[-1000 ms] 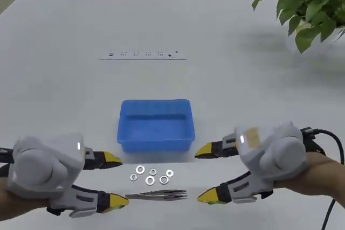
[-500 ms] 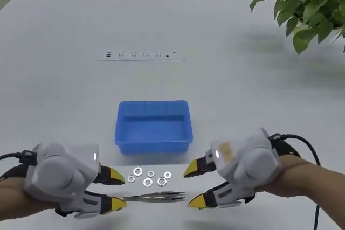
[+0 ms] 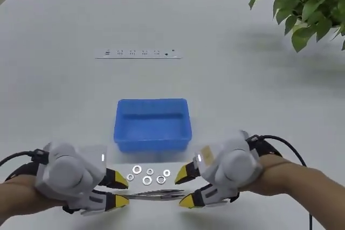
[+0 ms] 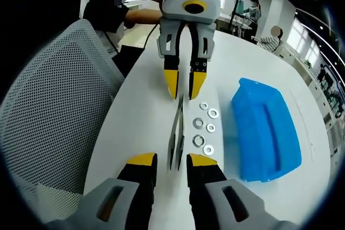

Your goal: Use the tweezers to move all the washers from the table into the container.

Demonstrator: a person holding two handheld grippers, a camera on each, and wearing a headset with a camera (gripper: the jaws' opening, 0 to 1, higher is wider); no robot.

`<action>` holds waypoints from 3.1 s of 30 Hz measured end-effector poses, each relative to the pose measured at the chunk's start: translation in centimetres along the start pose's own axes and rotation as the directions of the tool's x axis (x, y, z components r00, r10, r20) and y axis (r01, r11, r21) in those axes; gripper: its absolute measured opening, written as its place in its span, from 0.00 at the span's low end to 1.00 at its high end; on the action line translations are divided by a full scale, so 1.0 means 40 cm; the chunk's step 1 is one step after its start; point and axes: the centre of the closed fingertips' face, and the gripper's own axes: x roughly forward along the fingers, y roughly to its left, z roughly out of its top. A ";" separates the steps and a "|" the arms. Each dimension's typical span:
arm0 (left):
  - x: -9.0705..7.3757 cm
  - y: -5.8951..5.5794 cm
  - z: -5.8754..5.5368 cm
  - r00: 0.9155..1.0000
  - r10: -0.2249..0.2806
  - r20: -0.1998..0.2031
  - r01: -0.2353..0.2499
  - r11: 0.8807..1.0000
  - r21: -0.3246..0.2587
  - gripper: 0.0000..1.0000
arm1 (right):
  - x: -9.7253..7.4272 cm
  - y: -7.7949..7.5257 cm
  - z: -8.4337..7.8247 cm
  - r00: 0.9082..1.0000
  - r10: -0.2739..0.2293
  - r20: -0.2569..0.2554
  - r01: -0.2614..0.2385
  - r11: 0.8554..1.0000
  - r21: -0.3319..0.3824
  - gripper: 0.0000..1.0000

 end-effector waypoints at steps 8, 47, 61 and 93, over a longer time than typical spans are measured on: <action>0.011 -0.007 -0.008 1.000 -0.014 -0.017 0.014 1.000 0.015 0.13 | 0.020 -0.005 -0.013 0.999 -0.012 -0.034 0.012 1.000 -0.001 0.19; -0.020 -0.015 0.035 1.000 0.002 -0.008 -0.002 0.997 0.072 0.07 | 0.030 -0.003 -0.015 0.998 -0.017 -0.052 0.017 1.000 0.002 0.15; -0.064 -0.011 0.085 1.000 0.011 0.010 -0.011 0.996 0.089 0.07 | 0.045 -0.015 0.022 0.999 -0.024 -0.027 0.024 1.000 -0.013 0.14; -0.135 -0.015 0.241 0.994 -0.008 0.108 -0.012 0.984 0.179 0.06 | 0.028 -0.036 0.090 0.991 -0.082 0.104 0.074 0.994 0.078 0.12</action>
